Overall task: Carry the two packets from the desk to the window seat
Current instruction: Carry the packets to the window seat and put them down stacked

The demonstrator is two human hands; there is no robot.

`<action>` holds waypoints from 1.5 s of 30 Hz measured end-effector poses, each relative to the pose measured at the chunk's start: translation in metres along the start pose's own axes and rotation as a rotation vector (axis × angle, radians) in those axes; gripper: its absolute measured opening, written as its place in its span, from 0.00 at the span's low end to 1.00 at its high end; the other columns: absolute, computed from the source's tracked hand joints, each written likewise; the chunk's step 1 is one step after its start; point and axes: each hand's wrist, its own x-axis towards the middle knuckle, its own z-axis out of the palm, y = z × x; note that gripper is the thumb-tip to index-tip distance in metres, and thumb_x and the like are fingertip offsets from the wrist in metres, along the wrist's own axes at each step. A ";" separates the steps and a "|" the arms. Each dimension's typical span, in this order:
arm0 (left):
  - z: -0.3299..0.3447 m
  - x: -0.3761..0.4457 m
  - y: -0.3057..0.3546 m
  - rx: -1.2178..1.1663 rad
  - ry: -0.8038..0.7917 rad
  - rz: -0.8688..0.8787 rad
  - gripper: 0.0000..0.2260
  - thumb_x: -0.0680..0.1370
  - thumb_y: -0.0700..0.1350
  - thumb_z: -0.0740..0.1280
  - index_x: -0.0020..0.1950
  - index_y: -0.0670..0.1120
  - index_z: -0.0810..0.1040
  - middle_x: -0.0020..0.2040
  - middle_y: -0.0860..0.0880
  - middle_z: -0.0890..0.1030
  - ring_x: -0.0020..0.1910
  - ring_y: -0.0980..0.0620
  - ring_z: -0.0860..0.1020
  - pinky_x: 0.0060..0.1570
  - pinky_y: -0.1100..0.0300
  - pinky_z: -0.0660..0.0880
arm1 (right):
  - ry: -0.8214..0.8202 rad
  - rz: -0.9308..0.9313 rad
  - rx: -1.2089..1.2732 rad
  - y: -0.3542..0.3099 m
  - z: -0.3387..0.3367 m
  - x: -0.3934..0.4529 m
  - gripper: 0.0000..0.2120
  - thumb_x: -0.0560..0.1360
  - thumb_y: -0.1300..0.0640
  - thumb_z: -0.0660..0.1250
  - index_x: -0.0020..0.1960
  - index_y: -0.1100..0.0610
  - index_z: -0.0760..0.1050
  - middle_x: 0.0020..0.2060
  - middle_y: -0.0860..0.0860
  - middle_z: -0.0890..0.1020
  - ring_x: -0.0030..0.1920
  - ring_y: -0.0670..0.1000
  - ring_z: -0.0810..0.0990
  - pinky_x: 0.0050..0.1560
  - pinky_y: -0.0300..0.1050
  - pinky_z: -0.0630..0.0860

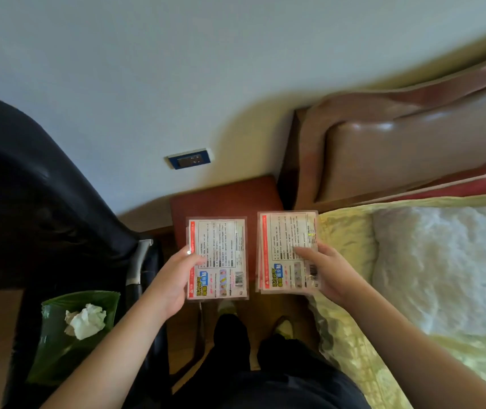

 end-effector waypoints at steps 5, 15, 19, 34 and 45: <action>0.031 -0.047 0.005 -0.022 -0.039 0.071 0.15 0.82 0.41 0.60 0.66 0.53 0.77 0.57 0.46 0.87 0.56 0.46 0.85 0.45 0.49 0.84 | 0.013 -0.017 0.020 -0.007 -0.024 -0.050 0.12 0.82 0.57 0.65 0.62 0.61 0.78 0.51 0.61 0.89 0.50 0.61 0.89 0.40 0.51 0.85; 0.070 -0.096 0.003 0.069 -0.099 0.122 0.15 0.83 0.42 0.60 0.67 0.55 0.75 0.59 0.47 0.86 0.57 0.46 0.85 0.56 0.44 0.81 | 0.034 -0.208 -0.003 -0.003 -0.035 -0.135 0.10 0.82 0.57 0.63 0.60 0.59 0.78 0.50 0.61 0.89 0.47 0.60 0.89 0.36 0.48 0.85; 0.065 -0.113 -0.002 0.134 -0.188 0.162 0.14 0.83 0.43 0.60 0.67 0.55 0.76 0.60 0.48 0.86 0.60 0.46 0.83 0.62 0.41 0.78 | 0.094 -0.284 -0.006 0.015 -0.032 -0.164 0.10 0.83 0.56 0.63 0.59 0.60 0.78 0.50 0.61 0.89 0.46 0.59 0.90 0.37 0.47 0.85; 0.035 -0.196 -0.082 0.308 -0.508 0.153 0.14 0.83 0.41 0.61 0.67 0.50 0.76 0.61 0.45 0.85 0.59 0.45 0.84 0.51 0.51 0.83 | 0.384 -0.497 0.150 0.185 0.007 -0.302 0.17 0.72 0.53 0.71 0.59 0.57 0.80 0.49 0.60 0.89 0.46 0.60 0.90 0.37 0.50 0.86; 0.126 -0.275 -0.150 0.551 -0.830 0.141 0.13 0.83 0.38 0.61 0.67 0.43 0.75 0.59 0.39 0.85 0.57 0.41 0.84 0.48 0.51 0.84 | 0.709 -0.613 0.362 0.307 -0.028 -0.434 0.08 0.81 0.58 0.66 0.59 0.55 0.80 0.49 0.58 0.89 0.47 0.60 0.89 0.38 0.52 0.86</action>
